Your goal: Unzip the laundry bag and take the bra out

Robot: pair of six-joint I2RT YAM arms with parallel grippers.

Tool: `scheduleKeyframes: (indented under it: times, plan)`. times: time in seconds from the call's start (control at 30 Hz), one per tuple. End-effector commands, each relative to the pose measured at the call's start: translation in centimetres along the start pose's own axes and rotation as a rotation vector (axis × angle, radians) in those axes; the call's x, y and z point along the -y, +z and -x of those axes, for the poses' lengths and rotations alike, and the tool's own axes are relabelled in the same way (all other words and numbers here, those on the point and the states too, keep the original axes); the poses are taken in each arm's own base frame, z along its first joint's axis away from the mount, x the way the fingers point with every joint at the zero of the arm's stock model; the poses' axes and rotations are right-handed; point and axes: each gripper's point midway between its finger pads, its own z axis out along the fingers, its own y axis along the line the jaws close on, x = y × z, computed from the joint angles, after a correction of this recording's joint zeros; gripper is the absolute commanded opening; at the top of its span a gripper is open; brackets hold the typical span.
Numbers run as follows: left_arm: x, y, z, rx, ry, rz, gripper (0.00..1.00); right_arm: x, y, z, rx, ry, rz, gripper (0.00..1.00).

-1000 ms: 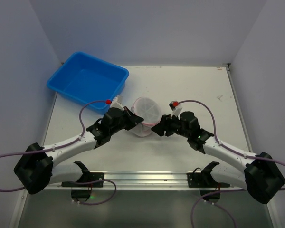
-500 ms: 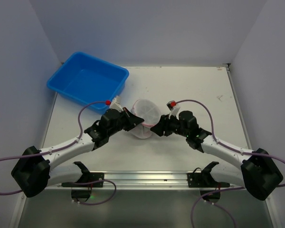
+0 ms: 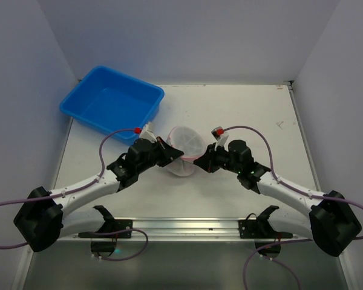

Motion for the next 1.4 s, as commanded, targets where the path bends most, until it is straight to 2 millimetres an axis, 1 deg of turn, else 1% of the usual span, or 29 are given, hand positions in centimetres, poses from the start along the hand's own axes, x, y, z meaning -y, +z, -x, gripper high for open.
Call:
scheduleKeyframes:
  times: [0.0, 0.03, 0.17, 0.23, 0.27, 0.33, 0.37, 0.47, 0.5, 0.57, 0.63, 0.67, 0.7, 0.73, 0.77, 0.8, 0.83, 0.87, 0.9, 0.93, 0.97, 1.07, 1.1, 1.13, 1.17, 1.2, 1.27, 1.3, 1.37]
  plan:
    - [1.5, -0.8, 0.8, 0.035, 0.04, -0.055, 0.0, -0.4, -0.7, 2.6, 0.074, -0.051, -0.019, 0.0]
    - [1.0, -0.9, 0.8, 0.032, 0.046, -0.036, 0.0, -0.4, -1.0, 2.8, 0.082, -0.056, -0.029, 0.0]
    - [-0.3, -1.5, 1.3, 0.038, 0.078, 0.001, 0.0, 1.7, -2.1, 2.3, 0.062, -0.049, -0.15, 0.0]
    - [-1.1, -2.1, 1.4, 0.033, 0.087, 0.014, 0.0, 3.3, -2.7, 2.6, 0.074, -0.033, -0.243, 0.0]
    - [-1.2, -2.5, 1.5, 0.032, 0.105, 0.012, 0.0, 4.2, -3.1, 2.2, 0.056, -0.019, -0.29, 0.0]
    - [-2.2, -3.0, 1.2, 0.006, 0.124, 0.021, 0.0, 6.2, -4.1, 2.7, 0.06, 0.018, -0.401, 0.0]
    - [-2.5, -3.2, 1.1, -0.007, 0.16, 0.02, 0.0, 7.1, -4.5, 2.1, 0.033, 0.035, -0.442, 0.0]
    - [-3.0, -3.8, 0.4, -0.066, 0.237, -0.005, 0.0, 7.7, -4.9, 2.3, 0.017, 0.053, -0.472, 0.0]
    - [-3.2, -3.9, 0.3, -0.092, 0.25, -0.017, 0.0, 7.6, -4.8, 2.3, 0.009, 0.045, -0.459, 0.0]
    - [-3.8, -3.5, 0.6, -0.119, 0.298, -0.012, 0.0, 6.0, -4.2, 2.3, -0.003, 0.031, -0.371, 0.0]
    - [-4.4, -2.9, 1.8, -0.12, 0.307, 0.01, 0.0, 4.1, -3.6, 2.1, -0.024, 0.025, -0.272, 0.0]
    - [-3.3, -2.4, 3.1, -0.096, 0.342, -0.005, 0.0, 2.9, -3.3, 1.9, -0.037, 0.024, -0.215, 0.0]
    - [-4.2, -1.3, 3.6, -0.106, 0.336, 0.033, 0.0, 1.8, -2.9, 1.6, -0.053, 0.015, -0.181, 0.0]
    - [-3.9, -0.6, 4.1, -0.111, 0.337, 0.037, 0.04, 1.2, -2.6, 1.5, -0.061, 0.012, -0.16, 0.0]
    - [-2.7, 1.0, 5.2, -0.114, 0.343, 0.026, 0.12, 0.6, -2.3, 1.5, -0.062, 0.013, -0.143, 0.0]
    - [-1.8, 1.6, 5.7, -0.119, 0.335, 0.009, 0.15, -0.6, -1.9, 1.3, -0.071, 0.021, -0.112, 0.0]
    - [-0.9, 2.4, 6.0, -0.123, 0.3, -0.01, 0.18, -0.9, -1.2, 1.2, -0.079, 0.031, -0.102, 0.0]
    - [0.4, 3.3, 6.3, -0.134, 0.285, -0.051, 0.33, -1.5, -0.9, 1.1, -0.083, 0.061, -0.089, 0.0]
    - [1.4, 3.7, 6.9, -0.112, 0.275, -0.082, 0.43, -2.6, -0.4, 1.1, -0.086, 0.067, -0.064, 0.0]
    - [1.7, 4.1, 7.1, -0.111, 0.238, -0.086, 0.63, -2.9, 0.3, 1.2, -0.083, 0.079, -0.053, 0.0]
    - [2.4, 4.2, 7.5, -0.095, 0.234, -0.096, 0.74, -3.7, 0.8, 1.3, -0.071, 0.108, -0.034, 0.0]
    - [1.7, 3.5, 8.2, -0.05, 0.206, -0.039, 0.99, -4.1, 2.3, 1.8, -0.039, 0.159, -0.022, 0.0]
    - [0.2, 3.1, 7.5, -0.056, 0.189, -0.001, 1.0, -4.0, 2.7, 1.9, -0.032, 0.165, -0.027, 0.0]
    - [0.3, 2.1, 7.7, -0.029, 0.178, 0.002, 1.0, -4.1, 3.0, 2.2, -0.023, 0.167, -0.025, 0.0]
    - [-0.3, 1.7, 7.7, -0.007, 0.168, 0.024, 1.0, -4.0, 3.6, 2.0, -0.03, 0.171, -0.03, 0.0]
    - [-2.1, 1.3, 6.6, -0.018, 0.15, 0.056, 1.0, -4.1, 3.8, 2.1, -0.031, 0.168, -0.027, 0.0]
    - [-2.2, 0.3, 6.1, -0.004, 0.129, 0.049, 1.0, -4.3, 4.4, 2.1, -0.035, 0.159, -0.021, 0.0]
    - [-2.6, 0.1, 5.4, -0.008, 0.122, 0.052, 0.99, -4.5, 4.5, 2.1, -0.039, 0.156, -0.017, 0.0]
    - [-2.1, 0.2, 4.5, -0.022, 0.121, 0.033, 0.94, -4.8, 4.9, 1.8, -0.051, 0.147, -0.011, 0.0]
